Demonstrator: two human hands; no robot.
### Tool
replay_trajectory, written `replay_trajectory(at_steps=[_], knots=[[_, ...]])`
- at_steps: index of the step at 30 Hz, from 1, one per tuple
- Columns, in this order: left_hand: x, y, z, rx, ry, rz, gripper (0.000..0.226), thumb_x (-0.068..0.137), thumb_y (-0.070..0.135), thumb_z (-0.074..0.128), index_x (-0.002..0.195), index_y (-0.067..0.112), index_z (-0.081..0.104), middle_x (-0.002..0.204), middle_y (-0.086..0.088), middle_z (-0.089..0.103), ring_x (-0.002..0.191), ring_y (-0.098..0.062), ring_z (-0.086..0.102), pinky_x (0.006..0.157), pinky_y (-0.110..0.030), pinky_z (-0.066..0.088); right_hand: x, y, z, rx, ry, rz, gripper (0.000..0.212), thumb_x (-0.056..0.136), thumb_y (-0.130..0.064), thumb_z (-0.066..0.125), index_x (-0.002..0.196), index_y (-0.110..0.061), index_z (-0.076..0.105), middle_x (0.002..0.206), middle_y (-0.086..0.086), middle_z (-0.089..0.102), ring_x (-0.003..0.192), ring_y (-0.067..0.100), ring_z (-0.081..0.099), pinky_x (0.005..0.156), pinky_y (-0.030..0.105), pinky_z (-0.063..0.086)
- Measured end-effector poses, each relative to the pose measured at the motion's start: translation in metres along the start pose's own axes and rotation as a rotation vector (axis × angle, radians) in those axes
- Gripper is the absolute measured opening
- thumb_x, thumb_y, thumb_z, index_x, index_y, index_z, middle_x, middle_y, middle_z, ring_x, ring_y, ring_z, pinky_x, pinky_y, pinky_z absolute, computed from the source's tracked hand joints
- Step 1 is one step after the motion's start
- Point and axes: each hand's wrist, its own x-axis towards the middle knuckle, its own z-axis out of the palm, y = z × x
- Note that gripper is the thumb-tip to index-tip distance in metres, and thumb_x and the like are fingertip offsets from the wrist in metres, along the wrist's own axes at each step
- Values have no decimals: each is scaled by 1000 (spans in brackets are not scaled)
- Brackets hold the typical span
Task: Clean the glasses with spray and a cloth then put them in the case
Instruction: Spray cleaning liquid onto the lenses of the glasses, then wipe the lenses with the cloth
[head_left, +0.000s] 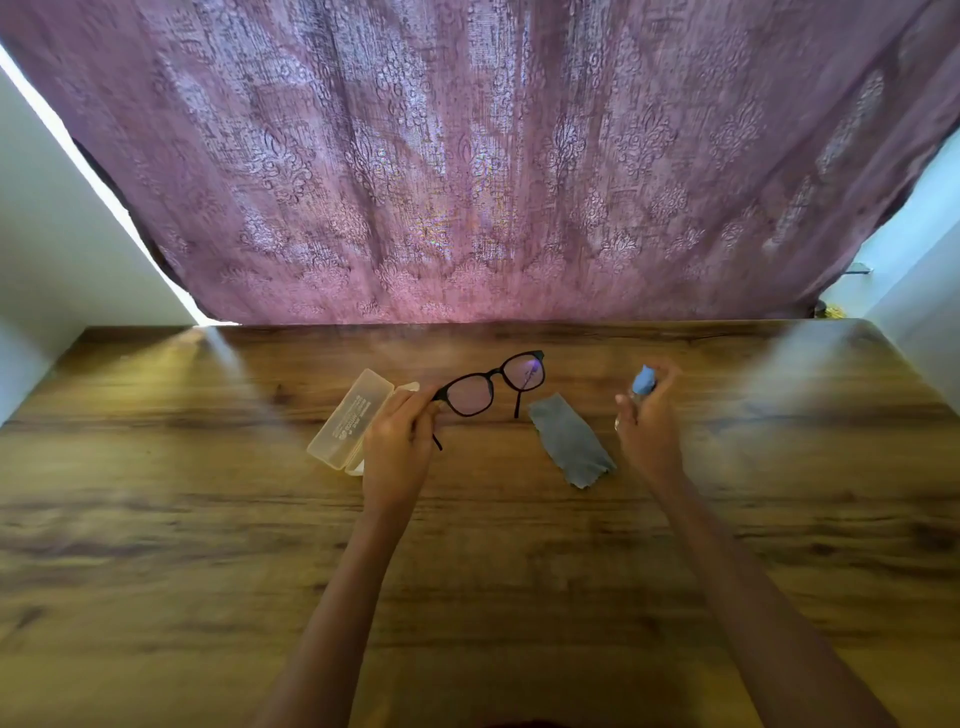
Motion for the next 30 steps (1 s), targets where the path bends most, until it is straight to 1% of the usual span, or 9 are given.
replay_trajectory(at_steps=[3, 6, 12, 16, 19, 21, 23, 26, 30], knots=[[1, -1, 0, 14, -8, -11, 24, 86, -3, 62, 108, 2, 69, 99, -12, 69, 85, -23, 63, 73, -27, 47, -4, 7, 1, -47, 51, -4, 46, 95, -4, 49, 134, -3, 26, 90, 19, 59, 70, 35, 62, 63, 44, 52], [0, -2, 0, 17, -13, 3, 24, 85, -4, 63, 107, 2, 69, 98, -12, 69, 84, -20, 62, 71, -31, 48, -10, 12, 2, -37, 98, 0, 54, 92, -2, 54, 139, -3, 25, 99, 8, 54, 77, 30, 62, 64, 34, 48], [0, -1, 0, 21, 16, 27, 25, 83, -7, 64, 106, 3, 70, 91, -5, 67, 79, -5, 53, 69, -13, 40, -17, 18, -1, -35, 106, 86, 59, 90, -9, 59, 138, -13, 25, 94, 16, 61, 73, 32, 63, 64, 48, 55], [-2, -6, -1, 8, 2, 13, 28, 85, -5, 63, 110, 5, 69, 93, -1, 64, 79, 0, 48, 70, -10, 39, -20, 17, -4, 2, 110, 105, 67, 84, -10, 68, 137, -15, 27, 112, 15, 58, 94, 31, 62, 76, 50, 55], [-3, -8, -1, -3, -7, 9, 27, 84, -6, 63, 108, 5, 70, 92, -3, 65, 78, -1, 49, 67, -17, 44, -22, 13, -4, -194, 295, -77, 65, 80, -16, 74, 132, -6, 37, 121, 17, 53, 109, 21, 51, 89, 39, 49], [-3, -8, -1, -8, -8, 10, 27, 84, -5, 62, 107, 6, 70, 93, 3, 61, 79, 0, 49, 69, -9, 41, -24, 5, -1, -347, 381, -221, 55, 82, -21, 71, 125, -5, 43, 120, 17, 54, 110, 25, 50, 91, 37, 41], [-3, -9, -2, 1, -10, 0, 26, 85, -5, 62, 107, 6, 70, 94, 3, 61, 81, 1, 49, 71, -1, 36, -25, -4, 8, -405, 349, -311, 45, 83, -20, 69, 120, -8, 48, 118, 14, 55, 110, 25, 49, 90, 40, 41], [-3, -10, -3, 38, -17, -28, 25, 86, -5, 62, 109, 2, 69, 99, -9, 68, 84, -9, 55, 74, 3, 34, -26, -14, 27, -350, 172, -429, 25, 82, -7, 67, 104, -8, 56, 102, 8, 58, 97, 12, 46, 81, 29, 43], [-4, -12, -3, 64, -27, -8, 25, 86, -7, 61, 110, -1, 68, 101, -13, 69, 85, -11, 56, 77, 5, 34, -24, -13, 47, -426, -99, -319, 19, 86, -6, 63, 104, -2, 62, 101, 10, 59, 96, 22, 54, 81, 23, 37]])
